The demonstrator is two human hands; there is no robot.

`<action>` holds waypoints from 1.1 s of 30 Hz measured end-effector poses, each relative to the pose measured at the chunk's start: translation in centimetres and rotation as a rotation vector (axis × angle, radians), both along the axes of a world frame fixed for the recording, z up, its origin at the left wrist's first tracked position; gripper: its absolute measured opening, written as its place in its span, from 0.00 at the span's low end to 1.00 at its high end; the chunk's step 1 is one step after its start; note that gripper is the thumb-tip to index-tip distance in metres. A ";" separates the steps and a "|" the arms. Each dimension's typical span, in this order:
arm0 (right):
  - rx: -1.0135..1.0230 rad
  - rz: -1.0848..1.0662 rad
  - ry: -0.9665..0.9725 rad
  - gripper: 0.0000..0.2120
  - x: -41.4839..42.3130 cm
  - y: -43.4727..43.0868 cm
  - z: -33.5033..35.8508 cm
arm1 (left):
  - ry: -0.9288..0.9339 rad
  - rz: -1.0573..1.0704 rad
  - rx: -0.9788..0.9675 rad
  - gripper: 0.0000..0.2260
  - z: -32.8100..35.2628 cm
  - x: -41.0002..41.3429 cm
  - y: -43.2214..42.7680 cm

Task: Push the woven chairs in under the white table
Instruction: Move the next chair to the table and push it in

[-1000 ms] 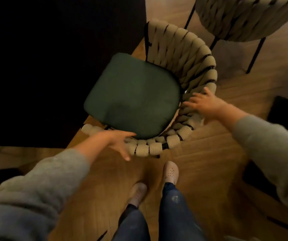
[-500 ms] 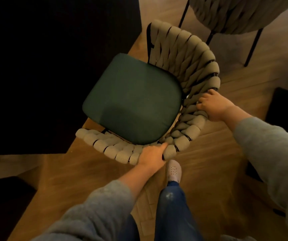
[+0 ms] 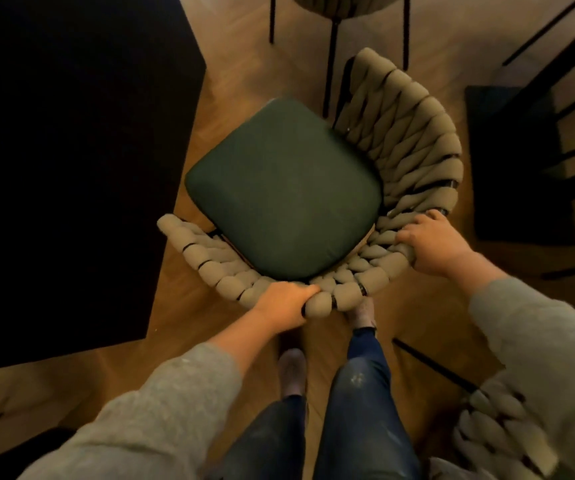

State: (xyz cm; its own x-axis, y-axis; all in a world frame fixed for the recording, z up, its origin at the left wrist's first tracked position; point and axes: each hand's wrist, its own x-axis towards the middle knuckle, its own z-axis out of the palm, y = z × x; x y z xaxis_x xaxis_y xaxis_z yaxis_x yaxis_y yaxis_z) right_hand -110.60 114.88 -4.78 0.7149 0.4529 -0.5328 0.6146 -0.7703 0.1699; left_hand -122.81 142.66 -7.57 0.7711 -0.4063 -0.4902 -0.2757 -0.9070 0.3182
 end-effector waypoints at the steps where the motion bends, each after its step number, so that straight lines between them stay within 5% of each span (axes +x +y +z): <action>1: 0.018 -0.039 0.018 0.18 -2.1 0.1 -0.1 | 0.005 -0.037 0.010 0.24 0.0 -1.0 0.7; 8: 0.124 -0.128 0.216 0.23 -11.5 -1.6 0.3 | 0.041 -0.221 0.153 0.29 1.1 -6.1 2.0; 13: -0.044 -0.048 0.255 0.33 -7.2 -6.6 2.1 | 0.085 -0.505 0.191 0.27 2.1 -3.7 1.9; 17: -0.196 0.053 0.247 0.28 -3.2 -7.3 1.5 | 0.160 -0.561 0.224 0.28 2.4 -0.6 2.8; 33: 0.038 -0.155 0.132 0.16 10.4 -2.0 -0.2 | 0.041 -0.445 0.484 0.27 3.1 24.0 9.0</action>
